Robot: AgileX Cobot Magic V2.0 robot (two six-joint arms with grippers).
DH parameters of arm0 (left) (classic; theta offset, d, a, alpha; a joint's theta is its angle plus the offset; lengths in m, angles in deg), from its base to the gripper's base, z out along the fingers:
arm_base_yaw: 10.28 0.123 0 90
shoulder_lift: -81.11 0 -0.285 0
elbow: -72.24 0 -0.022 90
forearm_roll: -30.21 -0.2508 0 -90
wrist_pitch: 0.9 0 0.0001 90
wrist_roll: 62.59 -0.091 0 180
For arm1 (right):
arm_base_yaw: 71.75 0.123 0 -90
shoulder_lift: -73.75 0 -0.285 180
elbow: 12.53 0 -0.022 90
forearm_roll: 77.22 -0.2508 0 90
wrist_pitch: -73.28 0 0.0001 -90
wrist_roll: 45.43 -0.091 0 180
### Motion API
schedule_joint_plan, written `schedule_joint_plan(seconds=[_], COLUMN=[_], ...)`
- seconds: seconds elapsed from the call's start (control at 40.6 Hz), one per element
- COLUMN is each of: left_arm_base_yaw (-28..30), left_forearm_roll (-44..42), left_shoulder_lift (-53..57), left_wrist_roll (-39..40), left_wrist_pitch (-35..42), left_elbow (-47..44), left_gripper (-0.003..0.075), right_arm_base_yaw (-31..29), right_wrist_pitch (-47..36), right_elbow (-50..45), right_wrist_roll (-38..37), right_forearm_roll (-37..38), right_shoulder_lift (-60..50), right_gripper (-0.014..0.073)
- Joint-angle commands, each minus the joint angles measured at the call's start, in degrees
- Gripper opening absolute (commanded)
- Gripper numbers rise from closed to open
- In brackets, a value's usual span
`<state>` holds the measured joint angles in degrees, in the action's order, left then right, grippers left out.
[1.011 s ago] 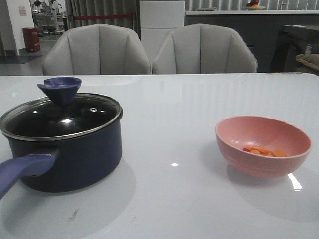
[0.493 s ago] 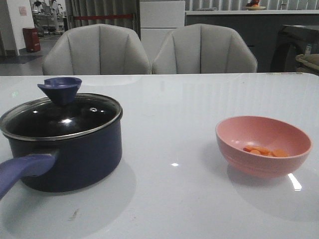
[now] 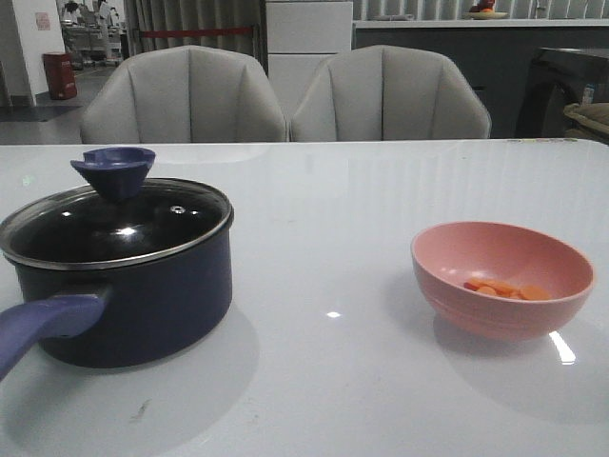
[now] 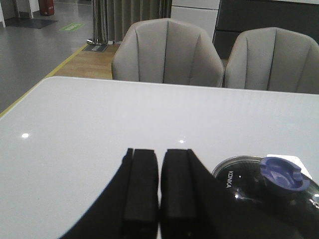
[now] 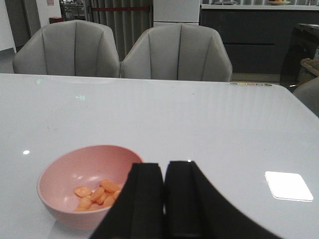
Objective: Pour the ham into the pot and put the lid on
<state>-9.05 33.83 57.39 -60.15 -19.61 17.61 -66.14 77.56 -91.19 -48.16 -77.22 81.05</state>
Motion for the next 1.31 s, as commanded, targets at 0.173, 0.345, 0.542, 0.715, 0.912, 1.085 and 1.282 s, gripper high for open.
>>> schedule_joint_plan(seconds=[0.173,0.345,0.542,0.715,0.912,1.085,1.282], left_arm_base_yaw=[-3.25,-4.82,-4.82,-4.82,-4.91,-4.91,-6.1], left_forearm_roll=[-0.03,-0.28,-0.28,3.06,2.95,3.42,5.72], left_shoulder_lift=[-1.28,-2.64,-4.14,-6.19,-13.91,-24.55,-38.17], left_wrist_roll=[0.46,0.46,0.46,0.46,-1.8,-1.8,-1.8], left_wrist_pitch=[2.64,2.46,2.9,4.33,-6.59,-15.65,-27.22], left_elbow=[1.65,1.65,1.65,2.01,11.12,19.98,30.63], left_gripper=[0.0214,0.0507,0.0549,0.0536,0.0629,0.0661,0.0659], right_arm_base_yaw=[-0.46,-0.46,-0.46,-0.46,-0.46,-0.46,-0.46], right_wrist_pitch=[-5.02,-5.02,-5.02,-5.02,-5.02,-5.02,-5.02], right_elbow=[-0.61,-0.61,-0.61,-0.61,-0.61,-0.61,-0.61], right_wrist_roll=[0.22,0.22,0.22,0.22,0.22,0.22,0.22], right_forearm_roll=[0.83,0.83,0.83,0.83,0.83,0.83,0.83], right_shoulder_lift=[-1.15,-1.15,-1.15,-1.15,-1.15,-1.15,-1.15], right_gripper=[0.015,0.015,0.015,0.015,0.015,0.015,0.015])
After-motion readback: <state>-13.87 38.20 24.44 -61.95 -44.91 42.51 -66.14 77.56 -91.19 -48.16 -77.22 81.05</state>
